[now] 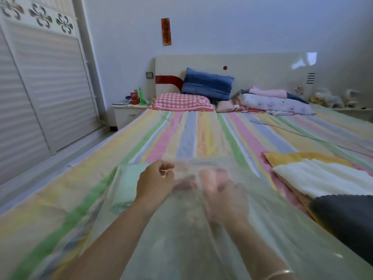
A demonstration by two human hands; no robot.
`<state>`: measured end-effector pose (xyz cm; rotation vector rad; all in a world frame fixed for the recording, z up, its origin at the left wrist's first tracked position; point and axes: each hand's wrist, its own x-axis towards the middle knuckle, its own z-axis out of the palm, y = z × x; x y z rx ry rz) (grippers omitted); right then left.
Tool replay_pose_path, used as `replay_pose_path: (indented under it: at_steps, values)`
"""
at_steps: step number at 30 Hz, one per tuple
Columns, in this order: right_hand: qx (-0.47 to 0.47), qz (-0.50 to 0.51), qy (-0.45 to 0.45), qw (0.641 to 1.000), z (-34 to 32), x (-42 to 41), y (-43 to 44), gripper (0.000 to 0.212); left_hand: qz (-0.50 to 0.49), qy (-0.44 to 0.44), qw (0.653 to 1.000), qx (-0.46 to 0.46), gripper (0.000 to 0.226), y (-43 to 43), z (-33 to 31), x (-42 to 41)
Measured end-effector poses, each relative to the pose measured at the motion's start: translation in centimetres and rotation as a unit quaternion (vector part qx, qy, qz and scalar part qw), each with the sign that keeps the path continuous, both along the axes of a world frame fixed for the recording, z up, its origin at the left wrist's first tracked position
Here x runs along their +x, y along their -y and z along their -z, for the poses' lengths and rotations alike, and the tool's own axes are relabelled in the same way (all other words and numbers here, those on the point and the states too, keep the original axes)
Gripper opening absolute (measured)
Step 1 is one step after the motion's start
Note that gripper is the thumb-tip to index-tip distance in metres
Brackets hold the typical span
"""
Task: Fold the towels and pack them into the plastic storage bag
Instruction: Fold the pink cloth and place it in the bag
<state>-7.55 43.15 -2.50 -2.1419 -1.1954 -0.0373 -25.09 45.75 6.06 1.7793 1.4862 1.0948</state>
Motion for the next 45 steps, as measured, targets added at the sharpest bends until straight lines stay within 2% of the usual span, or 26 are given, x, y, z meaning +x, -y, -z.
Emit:
replay_pose_path:
  at_steps: [3,6,7,9,11,12,14,17,18,20,21,23,25,26,27,28,30,32,34,36,38,39,40,41,43,45]
  values:
    - [-0.060,-0.056,0.105,0.991,4.2,2.4,-6.4,0.038,-0.053,-0.076,0.996,0.003,0.028,-5.5,1.2,3.5]
    - [-0.089,-0.101,0.174,0.975,4.2,2.7,-8.8,0.031,-0.069,-0.144,0.987,-0.030,0.042,-8.0,3.8,6.2]
    - [-0.072,-0.119,0.187,0.973,3.5,2.6,-8.2,0.032,-0.063,-0.177,0.982,-0.025,0.045,-8.0,4.9,6.7]
    - [-0.003,-0.131,0.125,0.983,3.7,3.4,-7.4,0.043,-0.050,-0.240,0.969,-0.009,0.051,-7.7,7.6,7.2]
    - [0.045,-0.096,0.073,0.992,3.2,3.8,-5.9,0.052,-0.041,-0.271,0.962,-0.013,0.056,-7.3,9.2,7.1]
    - [0.046,-0.095,0.093,0.990,2.6,3.7,-5.1,0.049,-0.035,-0.276,0.960,-0.017,0.058,-7.1,9.3,7.1]
    - [-0.051,-0.114,0.124,0.984,0.4,3.0,-3.8,0.028,-0.018,-0.266,0.964,-0.012,0.061,-6.8,8.7,7.1]
    - [-0.101,-0.171,0.072,0.977,-1.5,2.3,-2.9,0.012,-0.018,-0.259,0.965,0.022,0.062,-6.4,7.5,7.0]
    - [-0.127,-0.203,0.093,0.967,-2.0,2.1,-2.5,0.014,-0.018,-0.256,0.966,0.022,0.062,-6.3,7.4,6.8]
    - [-0.187,-0.230,0.103,0.950,-1.4,2.0,-2.7,0.041,-0.011,-0.242,0.970,0.011,0.060,-6.5,7.7,6.4]
    - [-0.177,-0.238,0.105,0.949,-1.2,2.0,-3.1,0.047,-0.009,-0.233,0.972,0.004,0.058,-6.7,7.9,6.2]
    - [-0.117,-0.237,0.071,0.962,-1.1,1.5,-3.4,0.028,-0.010,-0.221,0.975,-0.003,0.056,-7.0,8.2,5.9]
    - [0.008,-0.248,0.066,0.967,-0.3,1.6,-4.5,0.019,-0.016,-0.229,0.973,0.000,0.054,-7.2,8.5,5.7]
    - [0.062,-0.251,0.063,0.964,0.3,1.8,-5.2,0.021,-0.019,-0.246,0.969,0.008,0.053,-7.3,8.7,5.7]
    - [0.052,-0.264,0.054,0.962,1.3,2.0,-6.0,0.026,-0.020,-0.266,0.963,0.017,0.052,-7.3,9.0,5.7]
    - [-0.001,-0.246,0.080,0.966,1.7,2.2,-6.3,0.031,-0.022,-0.287,0.957,0.026,0.053,-7.3,9.2,5.8]
    - [-0.032,-0.210,0.072,0.975,2.7,2.6,-6.7,0.042,-0.025,-0.317,0.948,0.031,0.055,-7.3,9.3,5.9]
    - [-0.040,-0.195,0.151,0.968,3.7,2.7,-6.9,0.048,-0.025,-0.330,0.943,0.029,0.056,-7.3,9.4,5.9]
    - [-0.066,-0.201,0.185,0.960,4.1,2.8,-8.2,0.058,-0.026,-0.334,0.942,0.034,0.057,-7.3,9.3,5.8]
    - [-0.061,-0.178,0.162,0.969,4.6,2.8,-9.0,0.061,-0.027,-0.336,0.941,0.034,0.057,-7.3,9.4,5.6]
    - [0.013,-0.121,0.081,0.989,4.4,2.8,-8.8,0.054,-0.023,-0.337,0.941,0.030,0.058,-7.2,9.4,5.5]
    - [0.046,-0.122,0.073,0.989,4.6,2.6,-8.8,0.045,-0.021,-0.337,0.941,0.029,0.058,-7.2,9.5,5.4]
    - [0.072,-0.130,0.105,0.983,4.6,2.2,-8.8,0.033,-0.021,-0.338,0.941,0.030,0.058,-7.2,9.5,5.4]
    - [0.086,-0.155,0.138,0.974,4.6,1.7,-8.7,0.033,-0.021,-0.337,0.941,0.032,0.058,-7.3,9.5,5.4]
    - [0.066,-0.175,0.196,0.963,5.6,0.9,-9.5,0.051,-0.022,-0.335,0.942,0.033,0.057,-7.4,9.5,5.4]
    - [0.032,-0.147,0.246,0.957,6.3,1.0,-10.8,0.051,-0.023,-0.334,0.942,0.032,0.058,-7.4,9.5,5.4]
